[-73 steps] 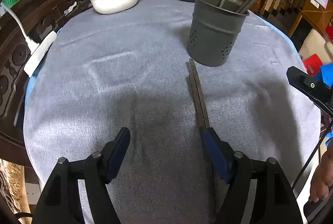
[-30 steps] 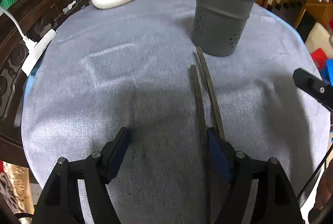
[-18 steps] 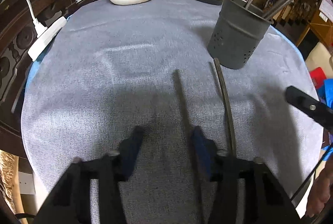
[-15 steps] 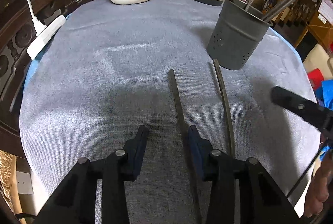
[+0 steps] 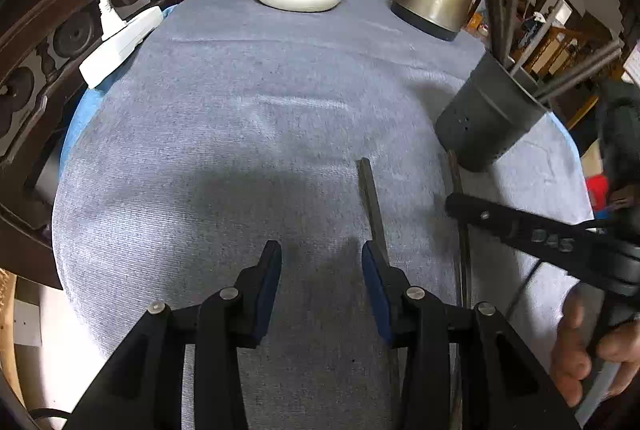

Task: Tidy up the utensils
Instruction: 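Lift both held chopsticks off the cloth toward the grey holder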

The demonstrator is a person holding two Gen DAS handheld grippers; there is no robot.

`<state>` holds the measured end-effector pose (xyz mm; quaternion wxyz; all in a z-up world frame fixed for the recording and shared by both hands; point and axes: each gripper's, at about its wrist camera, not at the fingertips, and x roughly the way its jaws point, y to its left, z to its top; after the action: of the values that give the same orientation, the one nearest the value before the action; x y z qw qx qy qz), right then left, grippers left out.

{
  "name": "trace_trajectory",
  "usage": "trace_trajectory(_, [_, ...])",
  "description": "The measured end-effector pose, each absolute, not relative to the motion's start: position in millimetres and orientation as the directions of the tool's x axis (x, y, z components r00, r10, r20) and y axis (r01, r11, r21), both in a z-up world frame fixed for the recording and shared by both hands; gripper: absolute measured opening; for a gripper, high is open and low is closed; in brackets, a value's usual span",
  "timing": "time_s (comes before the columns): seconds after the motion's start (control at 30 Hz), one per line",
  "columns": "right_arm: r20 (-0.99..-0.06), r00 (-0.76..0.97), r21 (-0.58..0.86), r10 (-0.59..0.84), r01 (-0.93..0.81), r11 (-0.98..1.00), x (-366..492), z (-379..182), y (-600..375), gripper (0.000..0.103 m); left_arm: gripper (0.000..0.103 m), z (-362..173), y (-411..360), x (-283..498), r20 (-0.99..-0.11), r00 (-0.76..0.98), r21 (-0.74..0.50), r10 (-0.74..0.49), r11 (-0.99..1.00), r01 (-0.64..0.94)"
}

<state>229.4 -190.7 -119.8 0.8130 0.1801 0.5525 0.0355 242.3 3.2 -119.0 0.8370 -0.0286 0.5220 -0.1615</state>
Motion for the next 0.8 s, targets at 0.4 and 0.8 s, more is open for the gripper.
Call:
trace_trajectory(0.4, [-0.89,0.403,0.284,0.212,0.128,0.95,219,-113,-202,0.006,0.042,-118,-16,278,-0.896,0.302,-0.244,-0.325,0.93,0.276])
trace_trajectory(0.8, [-0.878,0.42,0.349,0.229,0.237,0.906,184,-107,-274,0.006,0.008,-132,-44,307,-0.919,0.22,-0.259,-0.328,0.921,0.291])
